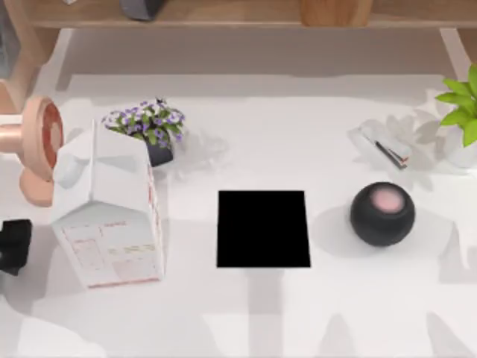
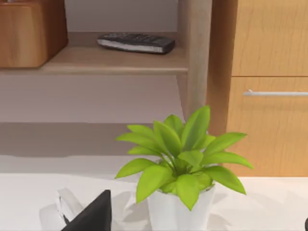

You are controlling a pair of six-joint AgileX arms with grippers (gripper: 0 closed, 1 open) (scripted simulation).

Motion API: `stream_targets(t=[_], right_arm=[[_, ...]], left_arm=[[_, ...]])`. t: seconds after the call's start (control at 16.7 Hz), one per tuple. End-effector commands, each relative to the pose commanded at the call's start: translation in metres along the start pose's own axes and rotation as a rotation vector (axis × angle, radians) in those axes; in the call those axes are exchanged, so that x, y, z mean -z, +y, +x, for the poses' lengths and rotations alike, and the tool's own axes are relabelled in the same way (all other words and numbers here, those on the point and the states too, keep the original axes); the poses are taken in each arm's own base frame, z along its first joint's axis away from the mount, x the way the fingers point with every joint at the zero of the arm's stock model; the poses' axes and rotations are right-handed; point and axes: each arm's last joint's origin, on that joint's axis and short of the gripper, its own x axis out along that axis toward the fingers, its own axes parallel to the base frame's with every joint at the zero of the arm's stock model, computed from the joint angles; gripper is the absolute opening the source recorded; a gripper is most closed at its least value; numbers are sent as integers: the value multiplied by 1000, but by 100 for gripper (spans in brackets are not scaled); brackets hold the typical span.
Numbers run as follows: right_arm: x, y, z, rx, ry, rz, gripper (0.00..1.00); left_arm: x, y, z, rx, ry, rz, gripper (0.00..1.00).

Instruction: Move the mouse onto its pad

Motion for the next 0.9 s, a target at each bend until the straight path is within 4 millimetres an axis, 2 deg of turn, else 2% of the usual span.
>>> stream_targets(t=[0.78,0.9], right_arm=[[0,0,0,0,0,0,100],[0,0,0,0,0,0,100]], left_arm=[[0,0,0,0,0,0,2],[0,0,0,0,0,0,0]])
